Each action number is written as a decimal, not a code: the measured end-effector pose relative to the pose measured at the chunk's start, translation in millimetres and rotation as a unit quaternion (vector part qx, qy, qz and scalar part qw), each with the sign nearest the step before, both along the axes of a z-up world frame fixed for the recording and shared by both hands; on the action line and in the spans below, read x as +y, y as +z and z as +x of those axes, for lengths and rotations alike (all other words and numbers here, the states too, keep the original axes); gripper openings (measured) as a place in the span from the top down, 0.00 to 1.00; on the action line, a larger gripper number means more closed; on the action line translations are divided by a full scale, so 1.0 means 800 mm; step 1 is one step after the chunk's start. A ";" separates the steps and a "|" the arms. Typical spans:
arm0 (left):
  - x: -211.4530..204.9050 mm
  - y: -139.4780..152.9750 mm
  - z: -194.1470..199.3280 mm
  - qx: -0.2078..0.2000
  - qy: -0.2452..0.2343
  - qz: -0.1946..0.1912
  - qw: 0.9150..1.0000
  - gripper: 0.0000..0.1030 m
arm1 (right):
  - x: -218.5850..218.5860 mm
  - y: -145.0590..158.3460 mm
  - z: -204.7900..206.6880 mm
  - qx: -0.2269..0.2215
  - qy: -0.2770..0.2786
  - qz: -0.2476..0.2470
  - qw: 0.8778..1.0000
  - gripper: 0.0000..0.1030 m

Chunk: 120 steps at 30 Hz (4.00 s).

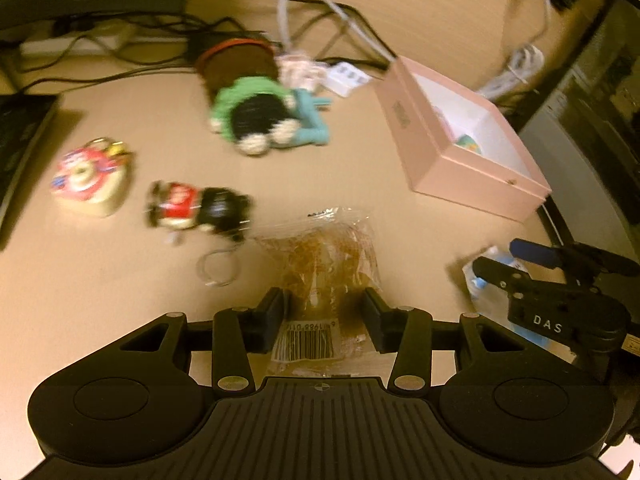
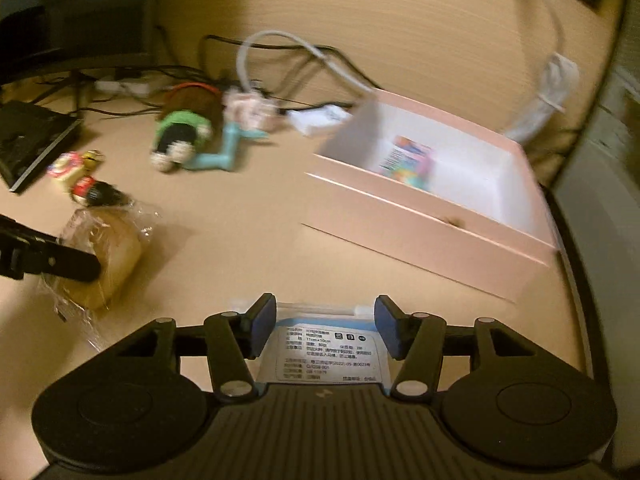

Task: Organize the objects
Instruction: 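Grasp the blue tissue packet with the right tool while the left tool holds the bread, then lower the bread bag into the pink box and open the left tool, then place the blue tissue packet into the pink box with the right tool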

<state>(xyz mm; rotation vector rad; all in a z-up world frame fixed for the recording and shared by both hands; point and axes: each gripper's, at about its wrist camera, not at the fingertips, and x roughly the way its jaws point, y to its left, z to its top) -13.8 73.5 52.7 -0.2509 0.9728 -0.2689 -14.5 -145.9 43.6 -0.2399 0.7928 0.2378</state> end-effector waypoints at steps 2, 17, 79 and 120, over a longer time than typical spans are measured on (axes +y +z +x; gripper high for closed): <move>-0.013 -0.001 0.007 0.004 -0.013 -0.006 1.000 0.52 | -0.011 0.003 -0.005 0.007 -0.011 0.009 1.000 0.45; -0.069 -0.010 0.049 0.024 -0.030 -0.019 0.999 0.49 | 0.005 -0.009 -0.039 0.009 -0.007 0.016 1.000 0.38; -0.253 0.049 0.234 -0.032 -0.098 -0.020 0.994 0.63 | -0.149 0.060 -0.085 -0.004 -0.120 0.123 0.985 0.47; 0.077 0.039 0.031 -0.060 0.133 -0.039 0.989 0.64 | 0.006 0.092 0.206 -0.068 -0.051 0.069 0.994 0.36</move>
